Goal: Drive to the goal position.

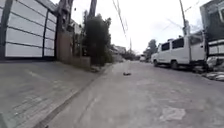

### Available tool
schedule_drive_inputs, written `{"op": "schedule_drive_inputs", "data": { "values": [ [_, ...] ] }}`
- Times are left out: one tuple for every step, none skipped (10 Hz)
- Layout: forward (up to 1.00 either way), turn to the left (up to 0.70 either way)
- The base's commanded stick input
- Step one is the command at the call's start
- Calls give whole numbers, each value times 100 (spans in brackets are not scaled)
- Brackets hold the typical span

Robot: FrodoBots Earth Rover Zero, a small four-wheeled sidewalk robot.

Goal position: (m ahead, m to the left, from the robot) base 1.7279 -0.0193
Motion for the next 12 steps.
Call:
{"op": "schedule_drive_inputs", "data": {
  "values": [
    [100,-37],
    [100,-38],
    [100,-39],
    [100,-23],
    [100,-13],
    [100,-28],
    [100,-31],
    [100,-23],
    [100,-9],
    [100,-6],
    [100,-3],
    [100,0]
  ]
}}
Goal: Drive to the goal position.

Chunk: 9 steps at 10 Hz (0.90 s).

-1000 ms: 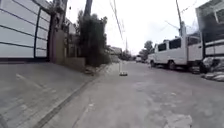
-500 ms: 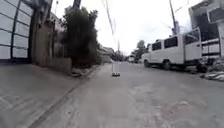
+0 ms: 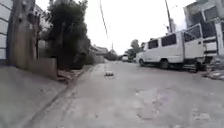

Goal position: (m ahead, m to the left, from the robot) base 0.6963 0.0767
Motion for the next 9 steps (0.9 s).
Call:
{"op": "schedule_drive_inputs", "data": {
  "values": [
    [100,0],
    [100,0],
    [100,0],
    [100,17],
    [100,36],
    [100,18],
    [100,1],
    [100,0],
    [100,0]
  ]
}}
